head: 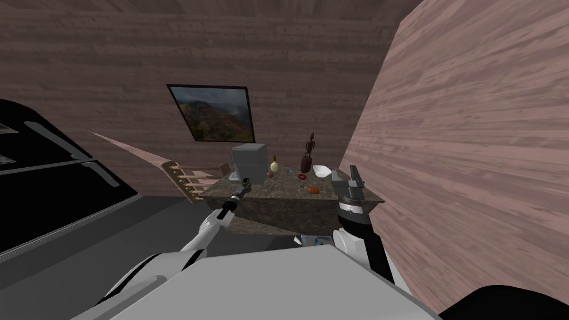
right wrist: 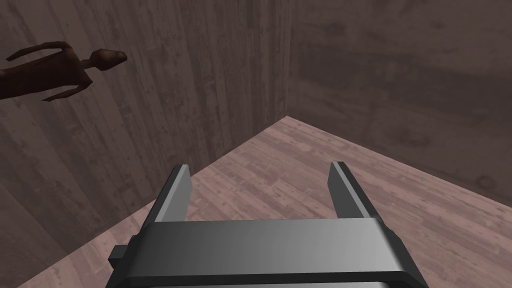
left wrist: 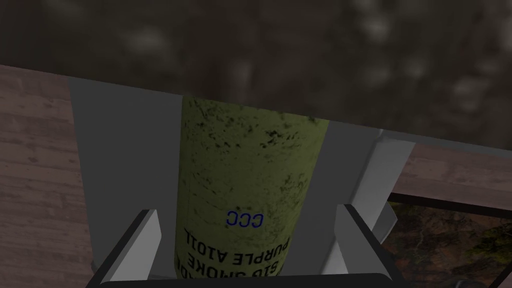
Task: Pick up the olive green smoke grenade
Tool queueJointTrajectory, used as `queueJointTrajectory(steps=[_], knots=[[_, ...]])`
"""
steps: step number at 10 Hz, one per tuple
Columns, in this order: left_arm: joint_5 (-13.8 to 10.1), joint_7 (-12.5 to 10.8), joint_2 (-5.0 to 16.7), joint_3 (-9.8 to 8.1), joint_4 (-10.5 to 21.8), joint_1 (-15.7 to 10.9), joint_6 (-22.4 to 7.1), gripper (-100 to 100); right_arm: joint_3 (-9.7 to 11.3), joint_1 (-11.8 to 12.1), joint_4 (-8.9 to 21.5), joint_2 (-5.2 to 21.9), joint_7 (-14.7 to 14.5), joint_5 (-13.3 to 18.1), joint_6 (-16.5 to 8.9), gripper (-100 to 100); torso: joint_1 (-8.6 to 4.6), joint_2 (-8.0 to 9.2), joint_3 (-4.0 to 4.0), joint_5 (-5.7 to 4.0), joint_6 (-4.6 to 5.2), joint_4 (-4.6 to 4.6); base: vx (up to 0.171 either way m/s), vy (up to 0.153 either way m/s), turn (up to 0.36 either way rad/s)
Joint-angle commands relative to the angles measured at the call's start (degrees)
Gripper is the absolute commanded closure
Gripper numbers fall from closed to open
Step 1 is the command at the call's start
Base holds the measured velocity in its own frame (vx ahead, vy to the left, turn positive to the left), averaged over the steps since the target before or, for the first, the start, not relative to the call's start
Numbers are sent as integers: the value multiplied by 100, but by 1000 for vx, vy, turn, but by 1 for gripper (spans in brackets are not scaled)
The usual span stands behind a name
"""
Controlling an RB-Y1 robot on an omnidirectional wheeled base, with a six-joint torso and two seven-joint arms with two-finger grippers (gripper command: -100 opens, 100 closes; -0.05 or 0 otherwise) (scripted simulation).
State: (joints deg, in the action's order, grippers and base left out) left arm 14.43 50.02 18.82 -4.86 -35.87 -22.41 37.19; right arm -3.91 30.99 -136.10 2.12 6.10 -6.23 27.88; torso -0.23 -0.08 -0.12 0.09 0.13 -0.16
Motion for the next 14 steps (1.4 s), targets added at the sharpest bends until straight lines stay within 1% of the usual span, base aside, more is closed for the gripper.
queueJointTrajectory(steps=[1, 2, 3, 4, 7, 8, 9, 10, 11, 12, 13, 14], knots=[[-25, 13, 14, 15, 178, -109, -29, -100, 0, 0, 0, 0, 0, 0, 0, 0, 0, 0, 0, 0, 0, 0, -25, -11, -10], [-18, 9, 11, 11, 113, -76, -20, -100, 0, 0, 0, 0, 0, 0, 0, 0, 1, -6, -3, 1, 0, -1, 0, 0, 0], [-20, 12, 13, 10, 127, -81, -24, 100, 0, 1, 0, 0, 0, 0, 0, 0, 4, -12, -6, 1, 1, -2, -1, 4, 23], [-23, 12, 25, 2, 131, -74, -31, 100, -1, 1, 0, 0, 0, 0, 0, 0, -5, -11, -5, 2, 13, 0, -1, 1, -11], [-18, 16, 18, 9, 131, -73, -29, 100, 0, 1, 0, 0, 0, 0, 0, 0, -2, -11, -4, 1, 6, 2, 0, 0, 0], [-19, 14, 17, 9, 132, -72, -30, 0, 0, 1, 0, 0, 0, 0, 0, 0, -4, -10, -3, -1, 6, 3, 0, 0, 0], [168, -98, -144, -78, -154, 215, -96, 100, 0, 1, 0, 0, 0, 0, 0, 0, -4, -9, -2, -2, 6, 4, 45, 11, -130], [168, -98, -144, -78, -346, 363, -96, 100, 0, 1, 0, 1, 0, 0, 0, 0, -9, -22, -12, 8, 26, -5, 60, 13, -74], [362, -208, -303, -171, -545, 547, -164, 100, 0, 1, 0, 0, 0, 0, 0, 0, -9, -35, -22, 13, 27, -13, 80, 31, -68], [362, -208, -303, -171, -767, 731, -164, 100, -1, 1, 0, 1, 0, 0, 0, 0, -9, -49, -37, 28, 46, -29, 67, 26, -67], [362, -208, -303, -171, -927, 835, -164, 100, -1, 1, 0, 1, 0, 0, 0, 0, -12, -58, -47, 34, 52, -38, 31, 6, -16], [555, -318, -462, -264, -1075, 1009, -231, 100, 0, 1, 0, 0, 0, 0, 0, 0, -18, -55, -50, 38, 50, -48, 50, 21, -70]])
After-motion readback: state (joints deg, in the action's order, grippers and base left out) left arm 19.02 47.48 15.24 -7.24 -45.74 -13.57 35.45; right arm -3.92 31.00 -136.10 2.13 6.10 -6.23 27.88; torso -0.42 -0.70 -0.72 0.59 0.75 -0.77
